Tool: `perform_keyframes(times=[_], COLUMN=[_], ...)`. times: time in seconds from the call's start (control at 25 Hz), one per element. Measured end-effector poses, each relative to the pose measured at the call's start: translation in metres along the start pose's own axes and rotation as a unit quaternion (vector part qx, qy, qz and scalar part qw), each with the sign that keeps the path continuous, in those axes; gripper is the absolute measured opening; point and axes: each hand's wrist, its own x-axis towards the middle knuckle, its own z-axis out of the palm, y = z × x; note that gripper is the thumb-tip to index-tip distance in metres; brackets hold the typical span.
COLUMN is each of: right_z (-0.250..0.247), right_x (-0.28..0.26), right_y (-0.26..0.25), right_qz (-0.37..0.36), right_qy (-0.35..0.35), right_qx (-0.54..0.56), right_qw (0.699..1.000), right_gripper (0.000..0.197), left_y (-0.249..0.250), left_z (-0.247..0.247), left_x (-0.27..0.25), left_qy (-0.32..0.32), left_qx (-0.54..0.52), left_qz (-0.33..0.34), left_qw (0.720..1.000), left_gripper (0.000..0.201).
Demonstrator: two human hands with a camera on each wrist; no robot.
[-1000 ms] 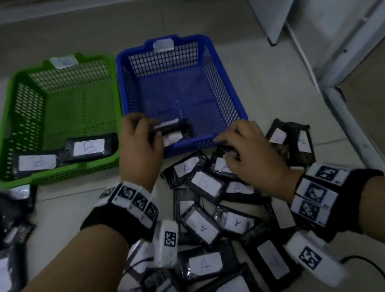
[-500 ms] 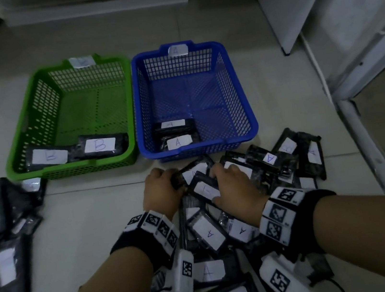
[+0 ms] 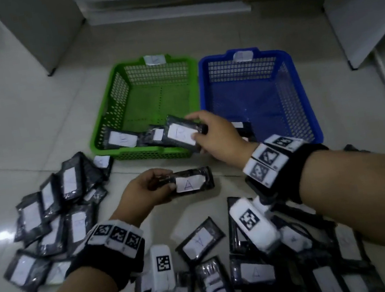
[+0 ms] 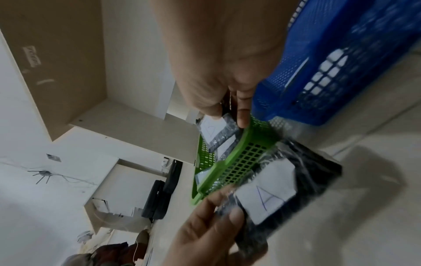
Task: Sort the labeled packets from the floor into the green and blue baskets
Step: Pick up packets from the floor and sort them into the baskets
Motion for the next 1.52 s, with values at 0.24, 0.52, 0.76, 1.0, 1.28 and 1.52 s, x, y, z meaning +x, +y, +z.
perform_keyframes(times=[0.24, 0.52, 0.76, 1.0, 1.28, 1.52], right_z=[0.025, -0.065, -0.111, -0.115, -0.105, -0.081], right_x=[0.044, -0.013, -0.085, -0.102, -0.146, -0.135], right_y=[-0.007, 0.051, 0.121, 0.137, 0.147, 0.154], right_qz=[0.025, 0.006, 0.051, 0.014, 0.091, 0.094], right_qy=[-0.046, 0.082, 0.11, 0.021, 0.111, -0.02], right_qx=[-0.064, -0.192, -0.315, -0.263, -0.275, -0.431], right_qw=[0.997, 0.978, 0.941, 0.964, 0.951, 0.897], right_gripper=[0.04, 0.028, 0.026, 0.052, 0.025, 0.062], left_y=[0.01, 0.047, 0.073, 0.07, 0.027, -0.027], left_z=[-0.026, 0.022, 0.111, 0.142, 0.136, 0.133], left_x=[-0.009, 0.027, 0.071, 0.1, 0.033, 0.017], left_qy=[0.01, -0.023, 0.054, 0.012, -0.03, -0.151], left_qx=[-0.042, 0.0, 0.088, 0.438, 0.366, 0.488], left_qz=[0.007, 0.082, 0.179, 0.222, 0.401, 0.166], left_qw=[0.999, 0.996, 0.978, 0.871, 0.839, 0.843], left_gripper=[0.026, 0.021, 0.028, 0.039, 0.009, 0.059])
